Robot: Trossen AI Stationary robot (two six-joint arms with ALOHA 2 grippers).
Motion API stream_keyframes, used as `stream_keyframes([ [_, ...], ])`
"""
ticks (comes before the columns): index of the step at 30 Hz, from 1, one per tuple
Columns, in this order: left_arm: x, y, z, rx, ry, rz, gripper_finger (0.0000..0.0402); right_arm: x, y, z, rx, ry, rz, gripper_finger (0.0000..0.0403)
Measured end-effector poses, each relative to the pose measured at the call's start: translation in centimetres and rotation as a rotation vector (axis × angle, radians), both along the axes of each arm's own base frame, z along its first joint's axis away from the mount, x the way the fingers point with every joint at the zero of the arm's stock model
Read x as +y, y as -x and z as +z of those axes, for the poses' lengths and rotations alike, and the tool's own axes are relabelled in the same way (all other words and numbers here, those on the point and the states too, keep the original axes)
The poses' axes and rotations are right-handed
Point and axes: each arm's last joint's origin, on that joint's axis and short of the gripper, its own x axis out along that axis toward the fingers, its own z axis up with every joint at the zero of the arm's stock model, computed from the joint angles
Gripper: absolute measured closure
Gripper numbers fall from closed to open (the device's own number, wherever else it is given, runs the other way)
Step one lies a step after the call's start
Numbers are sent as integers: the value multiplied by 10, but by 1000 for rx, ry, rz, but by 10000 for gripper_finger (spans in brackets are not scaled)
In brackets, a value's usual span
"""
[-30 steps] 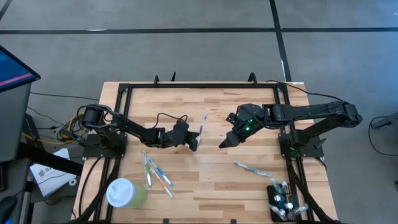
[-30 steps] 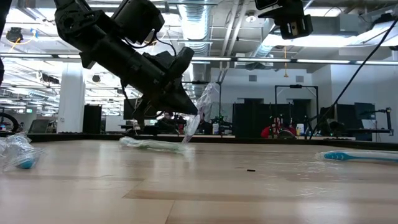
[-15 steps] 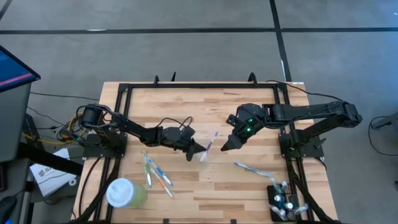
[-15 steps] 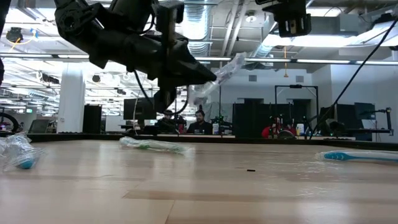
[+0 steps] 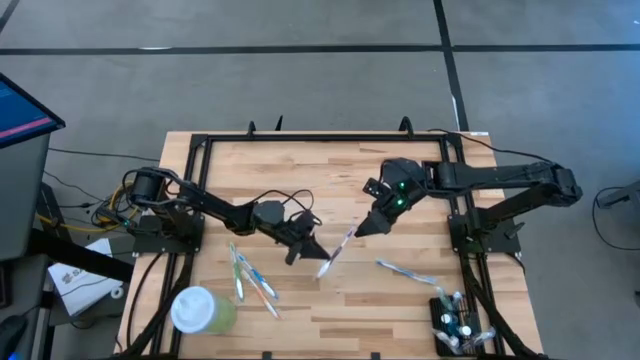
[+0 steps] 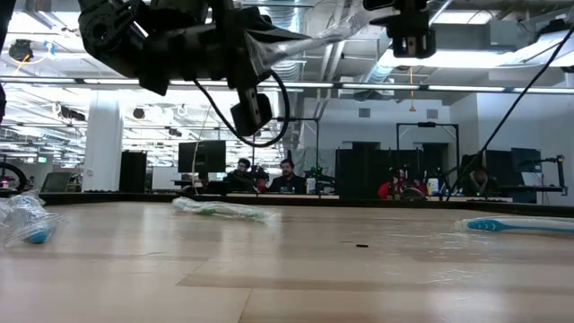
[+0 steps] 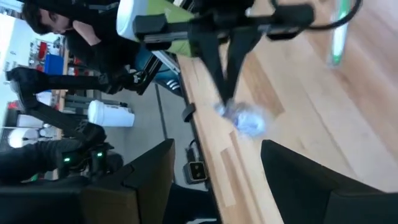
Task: Pick & Place toothbrushing station
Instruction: Put the purple toothbrush into the black organizer
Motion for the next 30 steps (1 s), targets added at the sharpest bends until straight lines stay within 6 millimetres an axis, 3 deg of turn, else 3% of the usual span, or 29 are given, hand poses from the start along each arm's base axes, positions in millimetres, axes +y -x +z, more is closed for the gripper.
stream_keyframes([
  [8,-3,1,3,-10,58,-98,401,-10,-4,5,-114,89,16,149],
  [18,-2,1,12,-90,90,-90,401,-17,-4,6,-55,-26,-82,147],
  [25,1,0,19,-121,73,30,401,-17,-2,4,56,-188,-183,147],
  [30,3,2,14,-1,15,79,402,-17,0,0,135,-258,-230,147],
])
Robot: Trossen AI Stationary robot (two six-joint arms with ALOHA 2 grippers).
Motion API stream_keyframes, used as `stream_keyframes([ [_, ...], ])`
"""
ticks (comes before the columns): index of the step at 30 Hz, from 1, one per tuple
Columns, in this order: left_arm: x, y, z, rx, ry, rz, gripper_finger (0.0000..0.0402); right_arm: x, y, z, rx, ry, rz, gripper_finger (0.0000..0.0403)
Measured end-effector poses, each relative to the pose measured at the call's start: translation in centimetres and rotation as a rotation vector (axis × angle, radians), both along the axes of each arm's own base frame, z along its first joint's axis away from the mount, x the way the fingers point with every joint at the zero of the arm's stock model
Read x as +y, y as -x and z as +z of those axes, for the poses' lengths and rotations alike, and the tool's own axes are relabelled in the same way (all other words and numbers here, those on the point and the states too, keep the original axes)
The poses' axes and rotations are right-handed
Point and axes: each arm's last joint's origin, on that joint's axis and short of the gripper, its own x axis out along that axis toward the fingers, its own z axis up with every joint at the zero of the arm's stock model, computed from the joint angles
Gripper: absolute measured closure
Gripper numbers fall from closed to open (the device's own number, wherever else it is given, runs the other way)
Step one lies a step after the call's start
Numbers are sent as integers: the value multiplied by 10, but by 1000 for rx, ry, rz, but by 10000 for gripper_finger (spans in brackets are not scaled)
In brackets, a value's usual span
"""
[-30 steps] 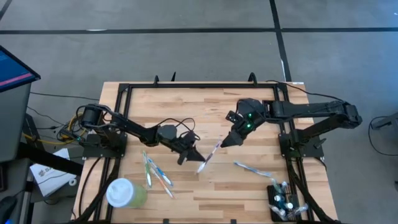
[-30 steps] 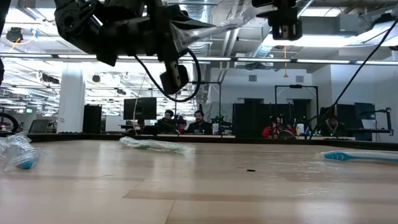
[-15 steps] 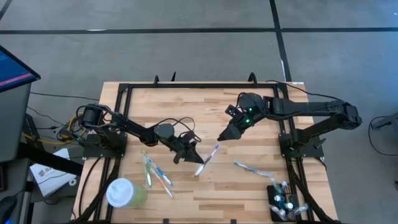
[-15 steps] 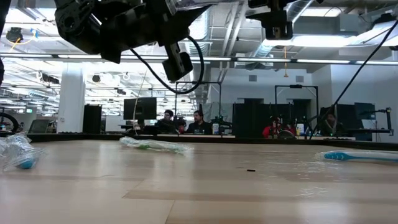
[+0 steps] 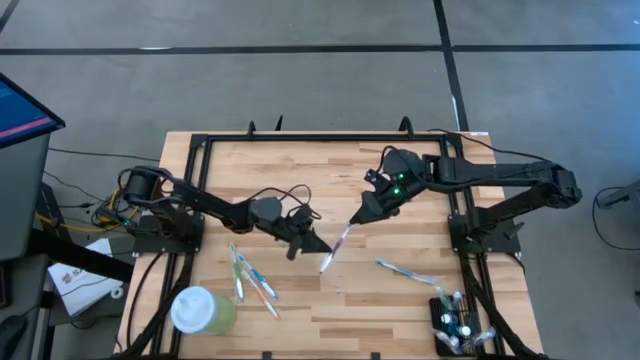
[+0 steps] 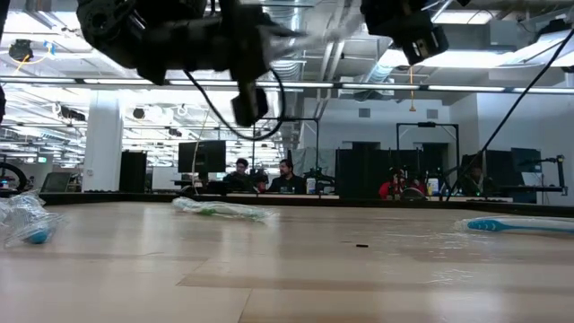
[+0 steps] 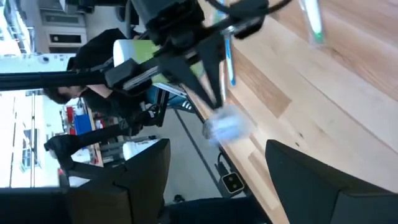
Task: Pick & Place toothbrushing station
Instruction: Put the purple toothbrush into the black organizer
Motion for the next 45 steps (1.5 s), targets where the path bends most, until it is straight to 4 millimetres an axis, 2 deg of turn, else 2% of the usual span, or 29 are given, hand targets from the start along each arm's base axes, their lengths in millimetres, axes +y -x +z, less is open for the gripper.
stream_keyframes([
  [8,-3,14,5,135,-132,49,402,-7,2,-2,13,2,3,147],
  [19,-3,18,12,138,-127,47,401,-19,4,-3,6,45,-16,147],
  [25,-2,18,11,139,-177,125,402,-20,5,-5,50,12,-48,147],
  [30,-7,14,13,290,-351,181,401,-20,8,-9,110,15,-72,147],
  [38,-10,4,39,363,-647,286,402,-24,9,-10,118,27,-105,148],
  [45,-5,2,55,450,-853,340,402,-35,-11,-33,184,22,-126,148],
])
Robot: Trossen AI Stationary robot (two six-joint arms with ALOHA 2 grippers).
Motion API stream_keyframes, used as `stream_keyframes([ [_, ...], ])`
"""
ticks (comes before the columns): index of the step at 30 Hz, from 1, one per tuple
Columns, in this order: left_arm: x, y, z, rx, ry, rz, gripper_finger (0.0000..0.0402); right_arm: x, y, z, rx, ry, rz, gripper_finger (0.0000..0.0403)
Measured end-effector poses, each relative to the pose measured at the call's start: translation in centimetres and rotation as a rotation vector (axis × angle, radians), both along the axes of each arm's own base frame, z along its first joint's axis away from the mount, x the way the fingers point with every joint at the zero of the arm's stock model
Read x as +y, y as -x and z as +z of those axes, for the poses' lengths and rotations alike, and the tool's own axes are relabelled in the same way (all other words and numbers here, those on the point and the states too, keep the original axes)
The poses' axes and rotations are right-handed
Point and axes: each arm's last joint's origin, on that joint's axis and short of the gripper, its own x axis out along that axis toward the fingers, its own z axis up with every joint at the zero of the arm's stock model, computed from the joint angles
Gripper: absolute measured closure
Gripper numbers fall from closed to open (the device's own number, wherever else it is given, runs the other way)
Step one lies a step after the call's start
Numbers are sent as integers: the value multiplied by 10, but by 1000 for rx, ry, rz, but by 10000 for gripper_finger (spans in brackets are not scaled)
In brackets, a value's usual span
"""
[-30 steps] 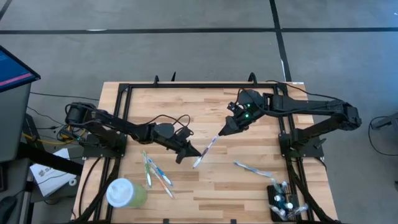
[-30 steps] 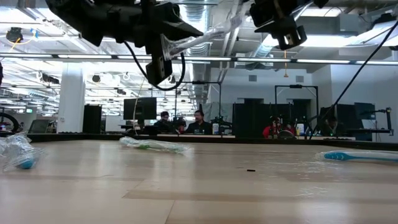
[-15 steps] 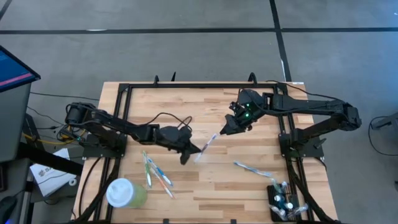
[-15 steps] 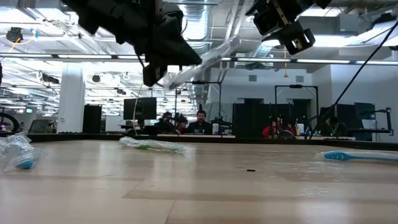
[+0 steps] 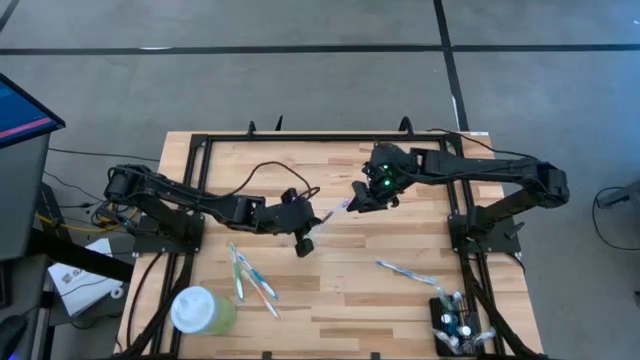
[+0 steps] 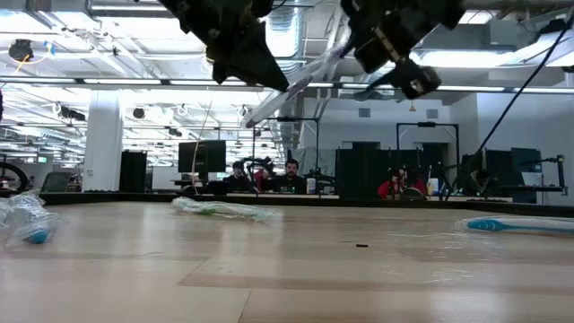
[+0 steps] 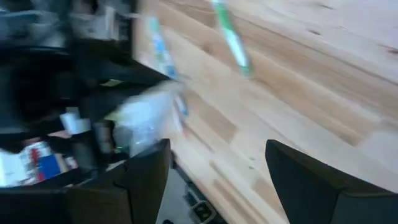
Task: Pick & Place toothbrushing station
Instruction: Put the purple toothbrush into the black organizer
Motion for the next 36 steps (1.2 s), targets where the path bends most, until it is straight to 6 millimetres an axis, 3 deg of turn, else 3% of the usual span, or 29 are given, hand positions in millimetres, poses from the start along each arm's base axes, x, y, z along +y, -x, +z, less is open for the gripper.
stream_keyframes([
  [4,4,2,-3,46,-2,13,402,-2,-16,-12,-21,2,6,148],
  [7,4,5,-6,79,20,28,402,-3,-24,-10,-91,-13,7,148],
  [11,4,9,-14,136,37,52,402,-5,-26,-6,-125,-21,-4,148],
  [24,2,2,-7,69,18,40,402,-6,-31,-19,-79,-43,9,148],
  [36,5,-1,-6,60,32,18,402,-11,-32,-15,-114,-33,-8,148],
])
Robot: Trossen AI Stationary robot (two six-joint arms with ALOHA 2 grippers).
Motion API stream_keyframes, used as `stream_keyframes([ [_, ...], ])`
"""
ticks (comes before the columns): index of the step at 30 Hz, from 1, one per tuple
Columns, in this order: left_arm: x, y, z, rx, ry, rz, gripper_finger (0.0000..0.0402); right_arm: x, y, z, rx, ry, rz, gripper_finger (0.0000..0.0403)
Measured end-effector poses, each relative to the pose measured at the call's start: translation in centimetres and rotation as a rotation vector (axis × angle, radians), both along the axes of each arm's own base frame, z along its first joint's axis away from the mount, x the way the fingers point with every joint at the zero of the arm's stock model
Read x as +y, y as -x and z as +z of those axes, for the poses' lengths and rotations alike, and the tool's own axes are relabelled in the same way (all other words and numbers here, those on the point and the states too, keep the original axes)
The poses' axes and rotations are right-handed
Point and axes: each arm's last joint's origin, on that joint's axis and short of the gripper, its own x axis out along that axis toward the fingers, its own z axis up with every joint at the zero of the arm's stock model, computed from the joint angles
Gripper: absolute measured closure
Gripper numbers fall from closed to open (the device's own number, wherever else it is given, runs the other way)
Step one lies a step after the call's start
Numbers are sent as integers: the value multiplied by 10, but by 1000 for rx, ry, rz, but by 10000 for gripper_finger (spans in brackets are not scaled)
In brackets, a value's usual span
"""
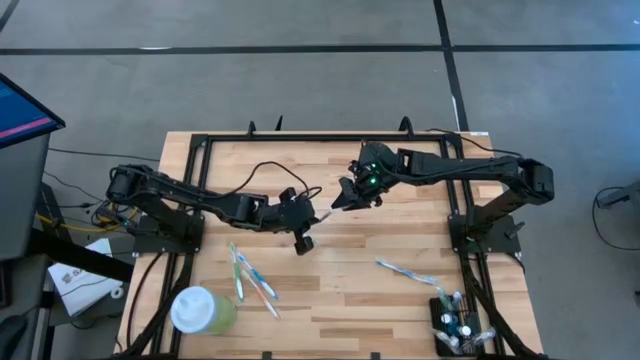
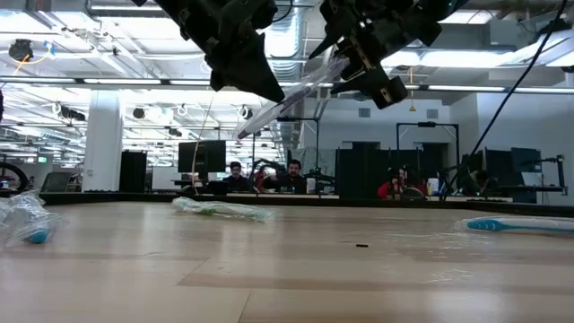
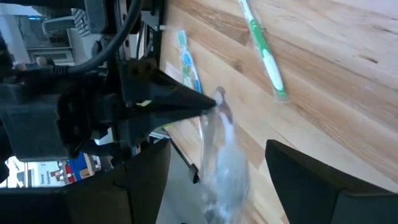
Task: Pick & Place toothbrushing station
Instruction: Put the purple toothbrush into the black organizer
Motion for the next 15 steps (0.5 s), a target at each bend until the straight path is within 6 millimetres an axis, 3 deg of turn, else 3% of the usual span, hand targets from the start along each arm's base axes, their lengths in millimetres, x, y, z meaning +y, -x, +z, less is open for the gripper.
stream_keyframes([
  [15,7,-3,3,-36,25,-1,402,-1,0,0,-1,13,-12,148],
])
